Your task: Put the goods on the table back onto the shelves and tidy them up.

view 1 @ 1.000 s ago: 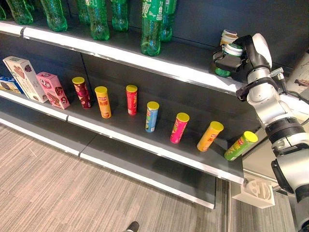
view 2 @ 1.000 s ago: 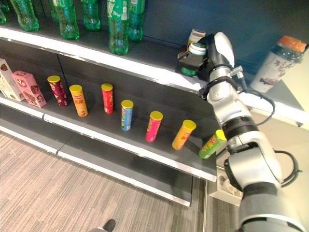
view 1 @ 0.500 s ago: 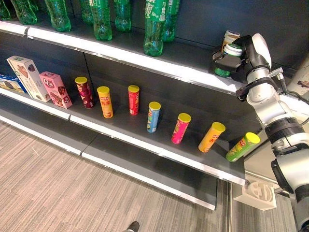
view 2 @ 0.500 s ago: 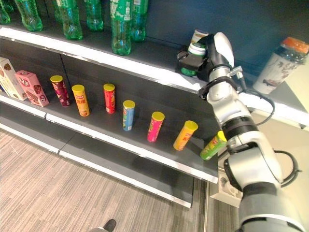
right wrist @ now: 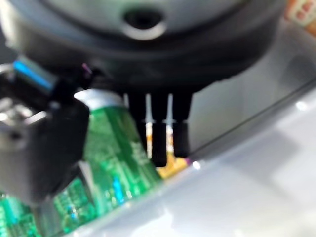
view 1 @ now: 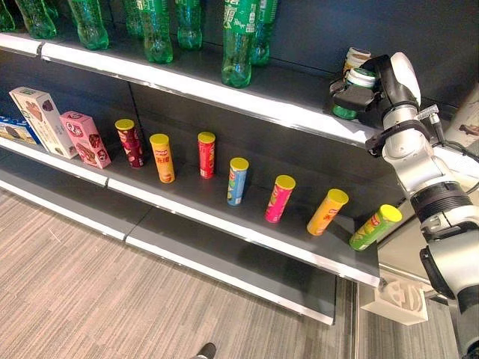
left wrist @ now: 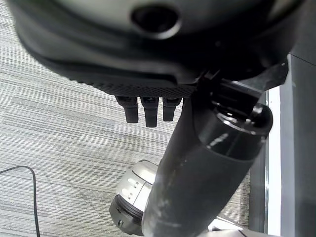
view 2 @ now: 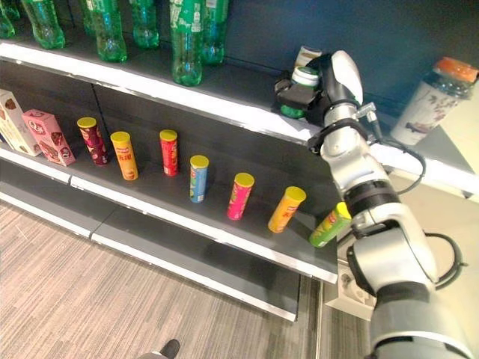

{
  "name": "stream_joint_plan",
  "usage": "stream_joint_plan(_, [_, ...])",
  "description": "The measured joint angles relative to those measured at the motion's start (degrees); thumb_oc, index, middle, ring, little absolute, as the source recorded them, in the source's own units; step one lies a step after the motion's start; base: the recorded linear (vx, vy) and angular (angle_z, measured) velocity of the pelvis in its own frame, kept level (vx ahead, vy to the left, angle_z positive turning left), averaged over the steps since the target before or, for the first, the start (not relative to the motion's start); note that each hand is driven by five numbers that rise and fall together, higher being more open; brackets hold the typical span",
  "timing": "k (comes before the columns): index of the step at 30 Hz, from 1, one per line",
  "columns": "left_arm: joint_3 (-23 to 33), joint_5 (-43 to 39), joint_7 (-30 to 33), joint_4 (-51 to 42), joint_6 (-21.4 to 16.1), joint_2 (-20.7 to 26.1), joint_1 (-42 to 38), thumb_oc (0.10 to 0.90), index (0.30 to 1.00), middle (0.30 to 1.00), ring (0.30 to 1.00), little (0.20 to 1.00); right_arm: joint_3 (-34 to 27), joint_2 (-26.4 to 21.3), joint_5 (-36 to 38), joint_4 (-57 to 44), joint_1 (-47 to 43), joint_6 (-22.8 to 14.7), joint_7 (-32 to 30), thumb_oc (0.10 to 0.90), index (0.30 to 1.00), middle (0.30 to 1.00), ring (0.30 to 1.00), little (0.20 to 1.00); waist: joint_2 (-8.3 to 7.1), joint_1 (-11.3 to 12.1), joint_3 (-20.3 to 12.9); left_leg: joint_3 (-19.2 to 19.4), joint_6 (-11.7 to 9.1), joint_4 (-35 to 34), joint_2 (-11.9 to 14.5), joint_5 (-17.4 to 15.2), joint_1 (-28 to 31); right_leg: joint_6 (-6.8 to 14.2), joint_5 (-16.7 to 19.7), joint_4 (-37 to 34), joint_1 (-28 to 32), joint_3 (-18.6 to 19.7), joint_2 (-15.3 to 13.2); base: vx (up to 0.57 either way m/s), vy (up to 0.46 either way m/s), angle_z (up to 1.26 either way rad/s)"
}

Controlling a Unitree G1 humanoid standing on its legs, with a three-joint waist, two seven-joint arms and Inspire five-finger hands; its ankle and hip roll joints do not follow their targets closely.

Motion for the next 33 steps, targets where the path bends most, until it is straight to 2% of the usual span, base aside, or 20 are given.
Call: stream_joint_plan(33, [0.01,-0.11,-0.02,0.0,0.03,0.12,0.06,0.8,0.9,0.9,0.9,0.9,0.0,1.71,0.02,0.01,0.0,0.07,-0.05,0.8,0.9,0.9,0.9,0.9,0.18,-0.35,-0.12,0.57,0.01,0.0,0.1,-0.01,0.25,-0.14,0.11,0.0,0.04,0.47,0.01,0.0,0.0,-0.01])
